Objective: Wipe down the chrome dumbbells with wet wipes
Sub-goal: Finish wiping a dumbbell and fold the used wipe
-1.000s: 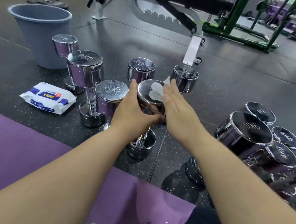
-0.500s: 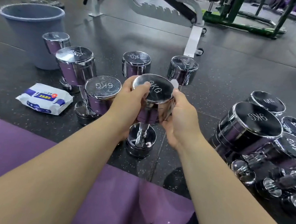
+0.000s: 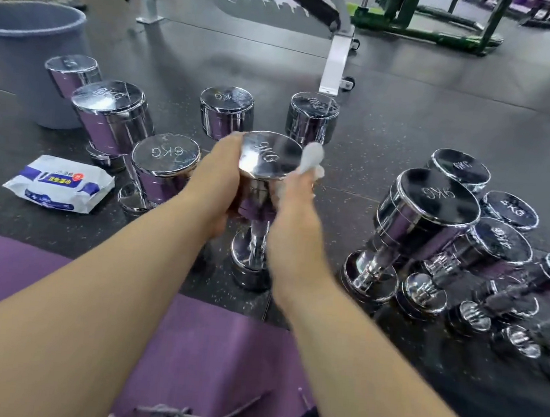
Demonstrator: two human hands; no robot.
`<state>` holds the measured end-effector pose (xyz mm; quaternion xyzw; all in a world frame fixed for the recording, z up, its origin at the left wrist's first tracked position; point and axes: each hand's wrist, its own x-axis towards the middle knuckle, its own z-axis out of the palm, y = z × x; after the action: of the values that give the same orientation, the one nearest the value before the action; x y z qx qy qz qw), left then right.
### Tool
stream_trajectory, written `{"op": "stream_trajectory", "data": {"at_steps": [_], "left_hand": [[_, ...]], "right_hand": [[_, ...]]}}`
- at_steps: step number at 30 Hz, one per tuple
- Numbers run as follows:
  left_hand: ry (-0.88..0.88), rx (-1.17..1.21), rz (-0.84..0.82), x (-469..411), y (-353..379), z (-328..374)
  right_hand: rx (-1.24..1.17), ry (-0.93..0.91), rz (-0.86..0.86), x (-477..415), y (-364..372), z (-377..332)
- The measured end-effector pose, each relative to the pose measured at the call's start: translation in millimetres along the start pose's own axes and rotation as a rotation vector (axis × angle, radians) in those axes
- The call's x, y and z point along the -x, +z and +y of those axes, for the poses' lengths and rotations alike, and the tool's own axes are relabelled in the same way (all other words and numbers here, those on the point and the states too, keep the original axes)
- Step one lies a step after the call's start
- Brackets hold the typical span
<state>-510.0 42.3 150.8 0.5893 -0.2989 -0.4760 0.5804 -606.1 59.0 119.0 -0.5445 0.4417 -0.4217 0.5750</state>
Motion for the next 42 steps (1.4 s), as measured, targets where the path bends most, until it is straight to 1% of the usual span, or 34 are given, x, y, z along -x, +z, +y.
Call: {"op": "stream_trajectory", "data": {"at_steps": [1,3,4,6,7,8,10,12,13,15,16,17,19,20,22,23,24,25,26,28,30,34,36,39,40,42], "left_hand": [[-0.029,0.016,0.015,-2,-4,0],[-0.04,0.023,0.025,2,-4,2],[-0.014,0.003,0.009,4,-3,2],[0.016,-0.044,-0.065,9,7,-1],[0.033,-0.055,-0.072,10,10,-4],[0.033,-0.062,-0.06,13,14,-3],[0.029,-0.094,0.01,11,14,-2],[0.027,-0.145,0.078,4,7,-3],[0.036,-0.177,0.104,0,2,-5],[0.048,-0.179,0.118,-1,-5,-7],[0.04,-0.18,0.094,1,-8,-7],[0.033,-0.22,0.042,1,-11,-9],[0.037,-0.327,-0.075,7,-17,-7],[0.033,-0.368,-0.113,13,-19,0],[0.065,-0.433,-0.072,20,-31,11],[0.055,-0.429,-0.059,22,-37,19],[0.01,-0.363,-0.051,26,-44,29],[-0.076,-0.248,-0.051,31,-56,37],[-0.122,-0.17,-0.091,35,-64,42],[-0.105,-0.178,-0.152,39,-87,53],[-0.018,-0.209,-0.181,41,-107,61],[0.086,-0.234,-0.063,31,-150,74],[0.105,-0.308,0.028,23,-170,79],[0.126,-0.449,0.233,11,-200,80],[0.124,-0.425,0.283,7,-209,80],[0.1,-0.246,0.296,4,-219,81]], "right_hand": [[0.063,-0.028,-0.022,6,11,6],[0.111,-0.069,0.012,4,15,9],[0.098,-0.059,0.08,-9,11,9],[0.024,0.034,0.223,-35,-7,2],[-0.007,0.059,0.237,-40,-11,1],[-0.027,0.045,0.228,-33,-11,1],[0.044,-0.012,0.176,-1,1,7],[0.176,-0.083,0.191,22,10,8],[0.217,-0.125,0.244,22,8,8],[0.249,-0.213,0.411,12,-2,-1],[0.233,-0.257,0.437,13,-7,-9],[0.183,-0.285,0.412,15,-9,-14],[0.087,-0.261,0.292,23,-2,-20],[0.087,-0.239,0.26,25,4,-22],[0.132,-0.196,0.235,23,15,-23],[0.149,-0.186,0.223,19,20,-24],[0.163,-0.191,0.206,15,25,-28],[0.189,-0.199,0.184,9,33,-31],[0.218,-0.212,0.16,6,38,-36],[0.261,-0.226,0.087,0,59,-47],[0.295,-0.207,0.046,-9,81,-57],[0.312,-0.17,-0.025,-28,123,-72],[0.328,-0.17,-0.069,-39,141,-75],[0.297,-0.149,-0.173,-50,166,-75],[0.275,-0.138,-0.232,-51,175,-74],[0.235,-0.115,-0.309,-50,189,-71]]}}
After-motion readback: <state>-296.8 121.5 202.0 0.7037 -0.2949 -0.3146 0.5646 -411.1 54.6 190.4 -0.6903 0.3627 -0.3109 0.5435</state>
